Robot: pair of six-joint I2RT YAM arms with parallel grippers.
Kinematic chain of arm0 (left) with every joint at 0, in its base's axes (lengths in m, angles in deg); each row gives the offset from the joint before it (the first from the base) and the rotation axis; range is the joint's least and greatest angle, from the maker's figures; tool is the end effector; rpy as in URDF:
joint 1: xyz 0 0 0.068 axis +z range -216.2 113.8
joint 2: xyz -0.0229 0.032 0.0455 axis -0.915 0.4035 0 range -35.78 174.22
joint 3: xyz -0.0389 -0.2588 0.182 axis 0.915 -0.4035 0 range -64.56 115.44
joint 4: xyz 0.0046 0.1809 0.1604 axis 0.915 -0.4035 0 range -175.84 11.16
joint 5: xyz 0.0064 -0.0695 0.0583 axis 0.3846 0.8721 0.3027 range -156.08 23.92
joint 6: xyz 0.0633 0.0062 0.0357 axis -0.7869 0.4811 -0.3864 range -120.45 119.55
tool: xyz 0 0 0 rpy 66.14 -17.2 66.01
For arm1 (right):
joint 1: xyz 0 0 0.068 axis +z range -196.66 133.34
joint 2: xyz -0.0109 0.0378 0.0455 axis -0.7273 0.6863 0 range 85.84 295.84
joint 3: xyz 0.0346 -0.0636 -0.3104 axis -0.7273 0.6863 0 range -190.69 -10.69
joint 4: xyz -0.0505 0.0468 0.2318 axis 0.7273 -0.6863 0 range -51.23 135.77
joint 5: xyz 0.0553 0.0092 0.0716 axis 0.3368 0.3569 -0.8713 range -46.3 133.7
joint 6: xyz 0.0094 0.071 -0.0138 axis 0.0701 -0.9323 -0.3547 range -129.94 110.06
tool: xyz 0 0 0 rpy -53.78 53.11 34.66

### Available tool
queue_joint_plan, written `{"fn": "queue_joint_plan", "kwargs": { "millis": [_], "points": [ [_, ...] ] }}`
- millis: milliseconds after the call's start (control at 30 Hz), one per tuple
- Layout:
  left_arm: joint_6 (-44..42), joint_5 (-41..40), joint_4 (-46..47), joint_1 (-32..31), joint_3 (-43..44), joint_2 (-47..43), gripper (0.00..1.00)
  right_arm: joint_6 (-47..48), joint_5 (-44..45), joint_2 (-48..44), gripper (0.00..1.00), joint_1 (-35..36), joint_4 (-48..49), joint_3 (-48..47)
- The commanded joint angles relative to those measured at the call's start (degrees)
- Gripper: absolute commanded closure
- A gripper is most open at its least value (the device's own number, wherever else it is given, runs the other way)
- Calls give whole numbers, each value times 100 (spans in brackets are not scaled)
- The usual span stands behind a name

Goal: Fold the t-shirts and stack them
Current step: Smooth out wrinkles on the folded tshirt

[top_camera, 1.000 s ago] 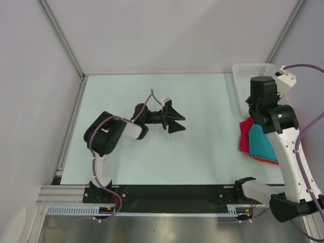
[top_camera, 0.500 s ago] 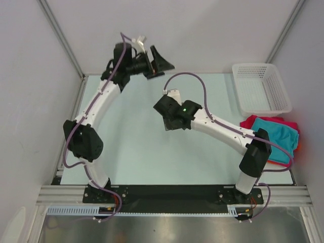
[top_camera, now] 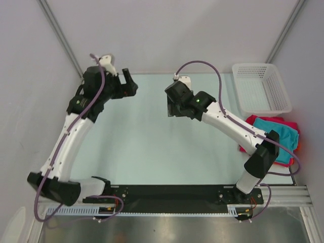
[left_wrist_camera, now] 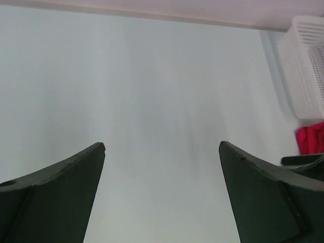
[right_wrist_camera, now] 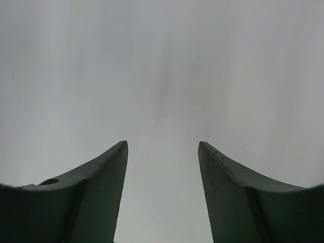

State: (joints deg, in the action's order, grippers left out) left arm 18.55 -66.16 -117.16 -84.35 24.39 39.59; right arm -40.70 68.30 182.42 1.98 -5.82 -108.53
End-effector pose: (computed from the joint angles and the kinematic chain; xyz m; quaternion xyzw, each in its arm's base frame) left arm 0.2540 -0.0832 0.4692 -0.0067 0.8422 -0.1712 0.5113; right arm 0.2572 0.2540 0.3881 -0.0714 0.9191 0.0576 0.3831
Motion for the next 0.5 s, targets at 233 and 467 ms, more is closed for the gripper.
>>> {"fn": "queue_joint_plan", "kwargs": {
  "millis": [233,467],
  "points": [
    [-72,-563,1213,761,-1985,-1156,0,-236,633,-376,36,-285,957,685],
    [-169,-634,1266,769,-2531,-1358,0,-448,722,-376,35,-285,1037,758]
  ]
}}
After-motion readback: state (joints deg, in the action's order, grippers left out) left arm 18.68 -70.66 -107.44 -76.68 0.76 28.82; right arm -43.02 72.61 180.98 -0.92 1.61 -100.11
